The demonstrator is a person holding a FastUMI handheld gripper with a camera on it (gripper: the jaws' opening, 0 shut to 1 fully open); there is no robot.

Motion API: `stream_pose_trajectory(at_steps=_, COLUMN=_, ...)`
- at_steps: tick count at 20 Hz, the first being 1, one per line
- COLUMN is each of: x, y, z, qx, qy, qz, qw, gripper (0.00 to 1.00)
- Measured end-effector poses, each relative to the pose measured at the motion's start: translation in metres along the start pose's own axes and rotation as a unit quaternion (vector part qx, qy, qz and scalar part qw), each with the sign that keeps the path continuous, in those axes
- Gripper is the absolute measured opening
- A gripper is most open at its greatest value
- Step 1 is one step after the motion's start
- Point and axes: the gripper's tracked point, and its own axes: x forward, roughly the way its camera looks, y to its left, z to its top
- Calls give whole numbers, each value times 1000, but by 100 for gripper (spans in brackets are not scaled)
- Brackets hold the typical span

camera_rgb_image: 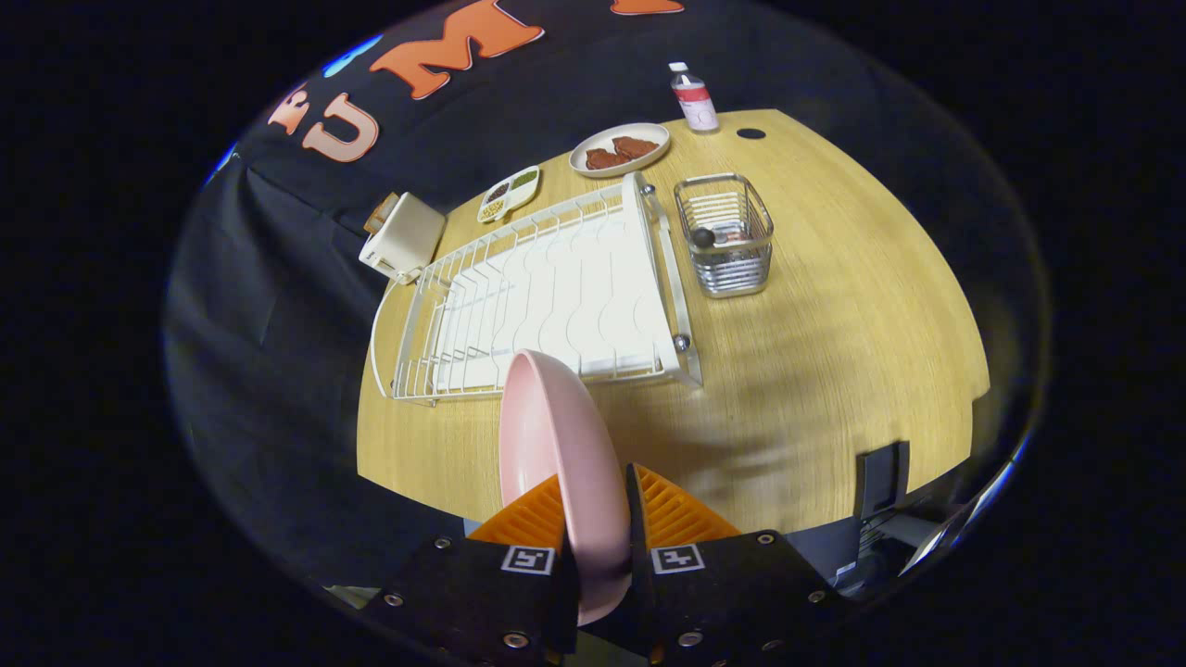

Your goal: Take the plate from the dish rack, then take the spoon from the basket and place it into the plate.

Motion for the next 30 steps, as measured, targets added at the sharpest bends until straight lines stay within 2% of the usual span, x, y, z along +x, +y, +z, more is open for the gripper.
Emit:
stream_pose_trajectory(at_steps=3, x=20, y=-1, z=-26, qx=11, qy=18, qz=8, qw=1000, gripper=24)
stream_pose_trajectory(at_steps=6, x=36, y=-4, z=-29, qx=18, qy=11, qz=12, qw=1000, gripper=24)
stream_pose_trajectory(at_steps=8, x=47, y=-9, z=-27, qx=24, qy=5, qz=-5, qw=1000, gripper=24)
stream_pose_trajectory(at_steps=15, x=77, y=11, z=-37, qx=75, qy=22, qz=41, qw=996, gripper=24)
stream_pose_trajectory(at_steps=20, x=88, y=6, z=-32, qx=71, qy=25, qz=26, qw=997, gripper=32)
stream_pose_trajectory(at_steps=22, x=91, y=7, z=-30, qx=61, qy=30, qz=21, qw=997, gripper=33)
stream_pose_trajectory(at_steps=25, x=95, y=-11, z=-23, qx=26, qy=12, qz=-29, qw=999, gripper=43)
stream_pose_trajectory(at_steps=27, x=90, y=-26, z=-14, qx=-2, qy=-7, qz=-66, qw=998, gripper=42)
stream_pose_trajectory(at_steps=30, x=77, y=-30, z=2, qx=-10, qy=-35, qz=-70, qw=997, gripper=40)
